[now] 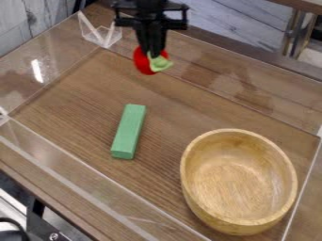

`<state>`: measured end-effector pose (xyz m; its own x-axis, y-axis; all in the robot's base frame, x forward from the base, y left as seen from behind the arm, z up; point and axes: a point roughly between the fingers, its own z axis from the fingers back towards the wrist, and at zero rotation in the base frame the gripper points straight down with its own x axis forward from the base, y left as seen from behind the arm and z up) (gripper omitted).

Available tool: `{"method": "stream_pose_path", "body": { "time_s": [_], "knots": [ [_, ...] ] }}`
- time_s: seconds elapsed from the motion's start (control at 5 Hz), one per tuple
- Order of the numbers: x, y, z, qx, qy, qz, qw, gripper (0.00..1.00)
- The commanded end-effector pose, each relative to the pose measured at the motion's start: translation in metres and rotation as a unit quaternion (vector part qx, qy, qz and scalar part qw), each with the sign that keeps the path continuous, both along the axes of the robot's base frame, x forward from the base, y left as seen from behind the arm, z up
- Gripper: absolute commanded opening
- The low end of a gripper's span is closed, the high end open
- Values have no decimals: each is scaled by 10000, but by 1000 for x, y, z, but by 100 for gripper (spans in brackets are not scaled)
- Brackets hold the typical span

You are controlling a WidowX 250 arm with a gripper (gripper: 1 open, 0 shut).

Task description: Move the red fruit to the right

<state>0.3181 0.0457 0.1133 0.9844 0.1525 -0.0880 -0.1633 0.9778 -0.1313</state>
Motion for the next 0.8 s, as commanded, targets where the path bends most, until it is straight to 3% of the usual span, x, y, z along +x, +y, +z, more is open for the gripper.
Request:
{"method": "stream_pose_path", "body": {
  "time_s": [0.0,0.2,0.6],
  "knots": [
    [7,-34,15,14,-249,-360,9990,0],
    [2,-65,13,-7,-210,-577,9981,0],
    [4,-89,15,25,-248,-1031,9944,0]
  ]
}}
